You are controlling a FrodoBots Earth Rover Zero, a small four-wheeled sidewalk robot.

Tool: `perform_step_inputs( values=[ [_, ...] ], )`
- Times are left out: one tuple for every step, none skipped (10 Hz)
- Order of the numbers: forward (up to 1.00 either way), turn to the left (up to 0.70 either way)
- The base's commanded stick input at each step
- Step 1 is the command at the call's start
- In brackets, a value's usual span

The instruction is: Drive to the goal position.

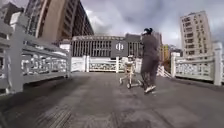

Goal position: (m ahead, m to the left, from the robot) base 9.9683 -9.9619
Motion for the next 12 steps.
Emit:
perform_step_inputs(
  values=[
    [0.45, 0.27],
    [0.45, 0.27],
    [0.45, 0.07],
    [0.45, 0.00],
    [0.45, 0.00],
    [0.61, 0.00],
    [0.70, 0.00],
    [0.70, 0.00],
    [0.70, 0.00],
    [0.70, 0.00],
    [0.70, 0.00],
    [0.70, 0.00]
  ],
)
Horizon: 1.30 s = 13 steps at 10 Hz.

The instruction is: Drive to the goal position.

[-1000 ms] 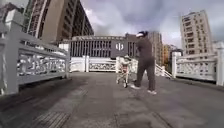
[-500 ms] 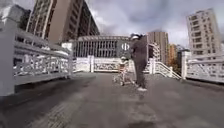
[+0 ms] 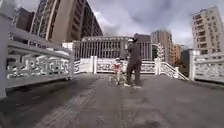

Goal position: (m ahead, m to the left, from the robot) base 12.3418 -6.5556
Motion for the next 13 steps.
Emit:
perform_step_inputs(
  values=[
    [0.70, 0.00],
    [0.70, 0.00],
    [0.70, 0.00],
    [0.70, 0.00],
    [0.70, 0.00],
    [0.70, 0.00],
    [0.70, 0.00],
    [0.70, 0.00],
    [0.70, 0.00],
    [0.70, 0.00],
    [0.70, 0.00],
    [0.70, 0.00],
    [0.70, 0.00]
  ],
)
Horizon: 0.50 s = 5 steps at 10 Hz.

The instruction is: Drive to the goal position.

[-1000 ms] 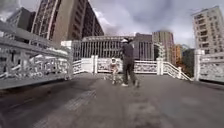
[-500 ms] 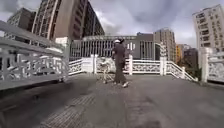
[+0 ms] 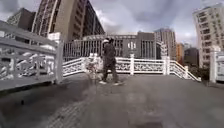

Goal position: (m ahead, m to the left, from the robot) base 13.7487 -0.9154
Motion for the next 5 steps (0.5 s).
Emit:
perform_step_inputs(
  values=[
    [0.70, 0.00],
    [0.70, 0.00],
    [0.70, 0.00],
    [0.70, 0.00],
    [0.70, 0.00]
  ],
)
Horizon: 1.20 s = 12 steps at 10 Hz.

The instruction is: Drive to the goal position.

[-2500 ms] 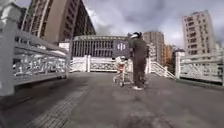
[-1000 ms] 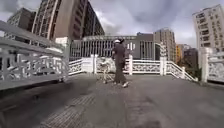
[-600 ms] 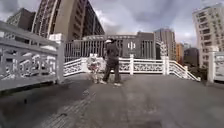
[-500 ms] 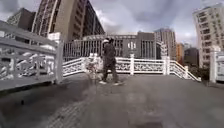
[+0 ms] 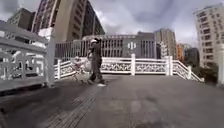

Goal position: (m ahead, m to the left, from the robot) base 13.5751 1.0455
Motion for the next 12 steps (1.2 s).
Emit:
perform_step_inputs(
  values=[
    [0.70, 0.00],
    [0.70, 0.00],
    [0.70, 0.00],
    [0.70, 0.00],
    [0.70, 0.00],
    [0.70, 0.00],
    [0.70, 0.00],
    [0.45, 0.00],
    [0.45, 0.00],
    [0.45, 0.00],
    [0.45, 0.00],
    [0.45, 0.00]
  ],
)
